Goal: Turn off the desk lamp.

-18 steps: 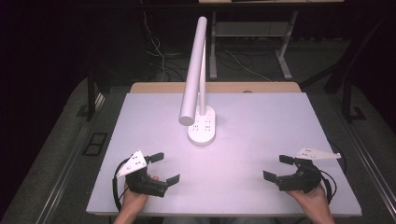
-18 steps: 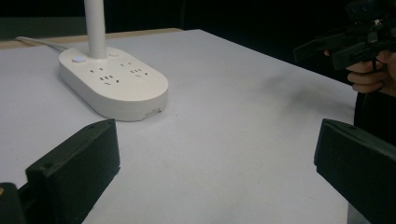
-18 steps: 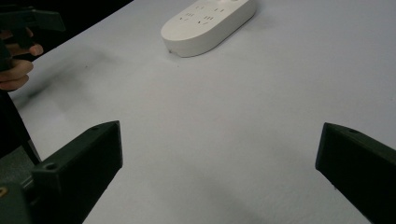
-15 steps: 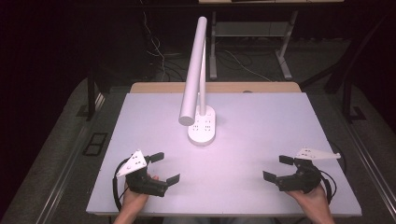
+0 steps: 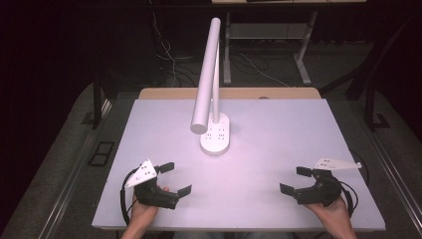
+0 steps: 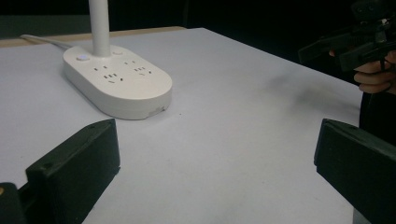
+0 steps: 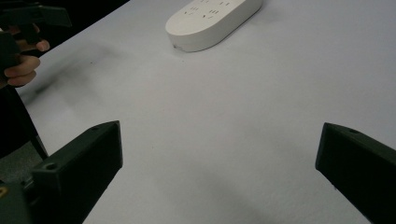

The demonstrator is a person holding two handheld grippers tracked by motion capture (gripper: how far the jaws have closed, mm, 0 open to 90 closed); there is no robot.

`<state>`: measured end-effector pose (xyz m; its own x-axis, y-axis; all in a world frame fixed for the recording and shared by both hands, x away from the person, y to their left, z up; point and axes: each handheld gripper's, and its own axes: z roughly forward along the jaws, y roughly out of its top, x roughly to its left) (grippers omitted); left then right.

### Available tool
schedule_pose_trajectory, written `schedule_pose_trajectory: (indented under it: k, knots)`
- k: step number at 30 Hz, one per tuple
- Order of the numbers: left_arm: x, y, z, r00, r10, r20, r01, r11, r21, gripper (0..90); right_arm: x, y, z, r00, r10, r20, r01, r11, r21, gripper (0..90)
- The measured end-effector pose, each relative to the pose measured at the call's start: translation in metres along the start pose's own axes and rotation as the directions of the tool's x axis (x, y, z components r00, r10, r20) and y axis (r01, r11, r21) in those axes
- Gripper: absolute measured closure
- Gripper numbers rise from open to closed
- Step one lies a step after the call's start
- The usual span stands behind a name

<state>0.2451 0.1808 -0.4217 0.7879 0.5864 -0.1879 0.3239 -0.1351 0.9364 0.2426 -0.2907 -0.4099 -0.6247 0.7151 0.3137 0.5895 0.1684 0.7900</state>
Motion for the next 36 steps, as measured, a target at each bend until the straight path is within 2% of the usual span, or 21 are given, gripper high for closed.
schedule_pose_trajectory:
  k: [17,20,22,26,36]
  knots:
    - [-0.001,0.000,0.000,1.0000,0.002,0.000,-0.002,1.0000,0.000,0.0,0.003,0.007,-0.001,1.0000,0.001,-0.005,0.000,0.9998,0.020,0.7]
    - [-0.001,-0.001,0.000,1.0000,0.002,0.000,-0.002,1.0000,0.000,0.0,0.004,0.011,-0.002,1.0000,0.000,-0.009,0.000,0.9997,0.023,0.7]
    - [-0.001,-0.001,0.000,1.0000,0.003,-0.001,-0.003,1.0000,0.002,0.0,0.005,0.016,-0.001,0.9998,-0.014,-0.012,0.014,0.9992,0.037,0.7]
    - [-0.001,-0.001,-0.001,1.0000,0.005,-0.001,-0.005,1.0000,0.004,0.0,0.005,0.026,0.001,0.9991,-0.031,-0.029,0.032,0.9989,0.034,0.7]
    - [-0.001,-0.001,-0.001,0.9999,0.002,-0.010,-0.002,1.0000,-0.001,0.0,0.005,0.045,0.010,0.9982,-0.053,-0.027,0.054,0.9968,0.058,0.7]
